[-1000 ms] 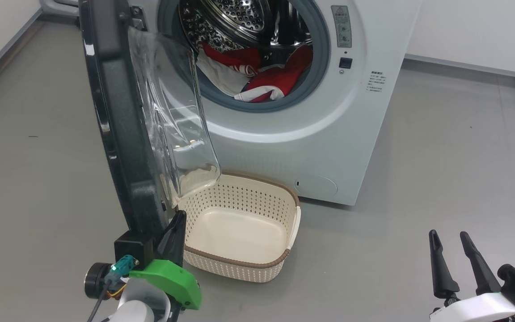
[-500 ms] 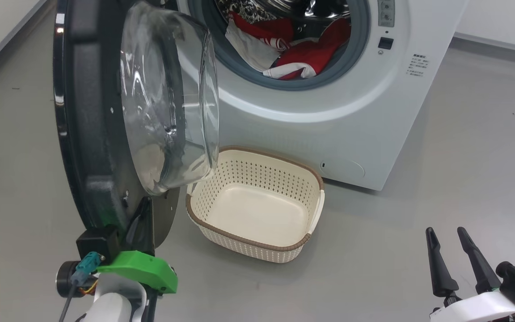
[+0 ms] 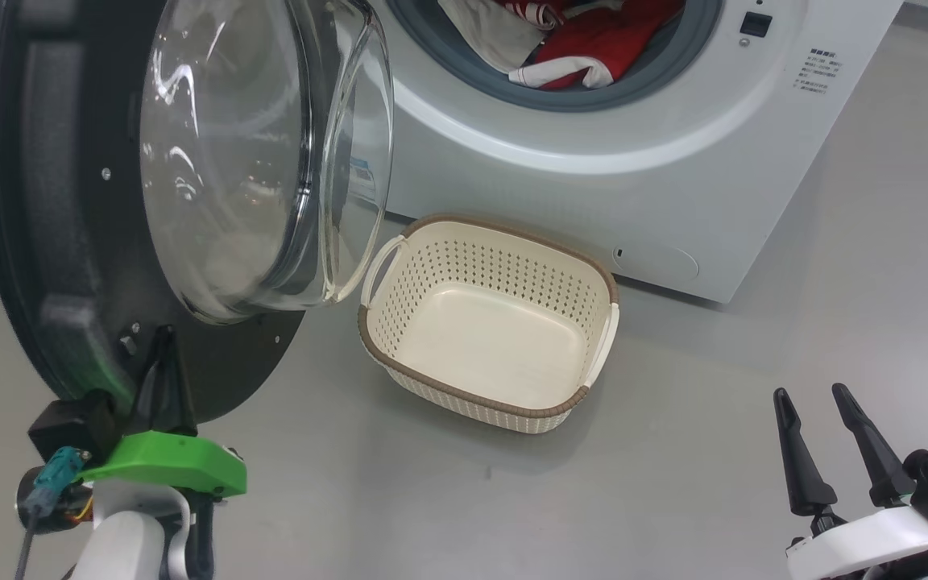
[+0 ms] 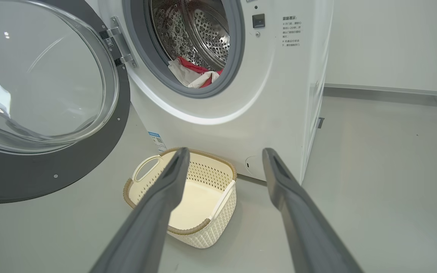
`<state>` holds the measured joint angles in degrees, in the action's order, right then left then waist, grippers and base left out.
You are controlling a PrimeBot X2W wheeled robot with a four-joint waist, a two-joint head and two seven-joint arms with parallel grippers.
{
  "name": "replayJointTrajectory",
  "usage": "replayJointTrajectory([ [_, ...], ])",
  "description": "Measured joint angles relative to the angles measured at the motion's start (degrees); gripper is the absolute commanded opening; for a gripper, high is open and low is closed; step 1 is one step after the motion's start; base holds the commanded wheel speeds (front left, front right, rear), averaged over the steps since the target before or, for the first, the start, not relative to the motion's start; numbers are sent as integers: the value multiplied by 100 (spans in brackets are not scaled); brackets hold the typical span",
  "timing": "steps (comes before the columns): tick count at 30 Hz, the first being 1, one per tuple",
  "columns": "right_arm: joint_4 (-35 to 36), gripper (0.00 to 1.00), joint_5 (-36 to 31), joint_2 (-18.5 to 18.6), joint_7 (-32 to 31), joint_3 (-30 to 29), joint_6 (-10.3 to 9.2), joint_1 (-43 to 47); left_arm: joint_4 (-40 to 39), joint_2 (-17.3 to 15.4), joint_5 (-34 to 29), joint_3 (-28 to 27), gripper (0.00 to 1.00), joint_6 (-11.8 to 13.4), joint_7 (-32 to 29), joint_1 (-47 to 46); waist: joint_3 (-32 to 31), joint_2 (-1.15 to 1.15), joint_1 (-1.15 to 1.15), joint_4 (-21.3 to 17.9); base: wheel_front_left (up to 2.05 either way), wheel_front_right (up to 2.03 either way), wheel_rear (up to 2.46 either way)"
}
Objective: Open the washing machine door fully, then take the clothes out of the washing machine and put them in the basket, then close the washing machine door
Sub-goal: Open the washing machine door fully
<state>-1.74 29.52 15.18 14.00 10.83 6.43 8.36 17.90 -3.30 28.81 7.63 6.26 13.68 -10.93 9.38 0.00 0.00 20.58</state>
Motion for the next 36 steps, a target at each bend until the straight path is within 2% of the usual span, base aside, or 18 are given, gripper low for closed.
replayJointTrajectory([
  [11,183,100,0,240,-112,23,5,-93,-202,-194,135,-788,0,10,51,-113,449,0,0,-14,0,0,0],
  [14,241,100,0,328,-162,15,7,-111,-204,-365,48,-903,0,10,51,-157,590,0,0,-33,0,0,0],
  [22,386,100,0,466,-218,43,23,-225,-201,-404,189,-1530,0,49,52,-360,961,0,0,-104,0,0,0],
  [24,420,100,0,519,-245,41,24,-226,-179,-497,192,-1692,0,49,53,-413,1086,0,0,-128,0,0,0],
  [36,489,100,1,671,-268,37,53,-283,-8,-649,191,-1937,0,51,59,-672,1396,0,0,-175,0,0,0],
])
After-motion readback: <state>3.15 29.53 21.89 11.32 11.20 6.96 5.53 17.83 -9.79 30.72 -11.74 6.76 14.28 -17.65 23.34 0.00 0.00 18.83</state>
